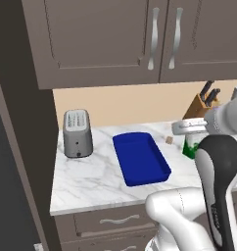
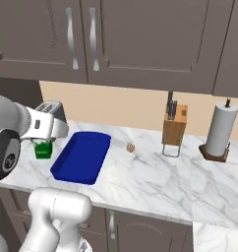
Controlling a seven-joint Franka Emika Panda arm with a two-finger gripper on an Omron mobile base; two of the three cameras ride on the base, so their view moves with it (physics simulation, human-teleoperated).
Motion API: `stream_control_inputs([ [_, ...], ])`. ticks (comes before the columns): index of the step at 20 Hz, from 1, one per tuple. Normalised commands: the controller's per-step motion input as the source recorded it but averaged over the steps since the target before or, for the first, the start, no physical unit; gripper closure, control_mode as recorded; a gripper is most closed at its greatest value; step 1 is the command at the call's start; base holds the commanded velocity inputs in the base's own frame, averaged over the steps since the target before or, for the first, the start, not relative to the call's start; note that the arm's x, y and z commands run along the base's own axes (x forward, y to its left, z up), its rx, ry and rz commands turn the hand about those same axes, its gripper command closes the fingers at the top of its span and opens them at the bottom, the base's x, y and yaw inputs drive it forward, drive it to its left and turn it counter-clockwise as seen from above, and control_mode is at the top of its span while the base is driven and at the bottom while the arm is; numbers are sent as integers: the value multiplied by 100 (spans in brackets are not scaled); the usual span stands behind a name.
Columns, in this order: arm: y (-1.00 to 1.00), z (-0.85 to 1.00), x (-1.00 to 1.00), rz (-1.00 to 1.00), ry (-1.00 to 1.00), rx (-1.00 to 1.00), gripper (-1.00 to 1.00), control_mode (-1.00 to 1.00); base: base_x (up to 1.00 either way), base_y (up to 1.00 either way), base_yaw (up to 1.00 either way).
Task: Take out the milk from the fridge and place it on the tray on the counter. Then take the sugar cube near the tray and place it in the tray.
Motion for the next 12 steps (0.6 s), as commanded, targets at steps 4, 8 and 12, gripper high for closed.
stream_control_inputs([
  [4, 9, -67, 51, 9, -10, 0, 100, -100, 0, 0, 0],
  [8, 13, -30, 95, 0, -1, 0, 100, -100, 0, 0, 0],
  [12, 7, -40, 83, 0, 1, 0, 100, -100, 0, 0, 0],
])
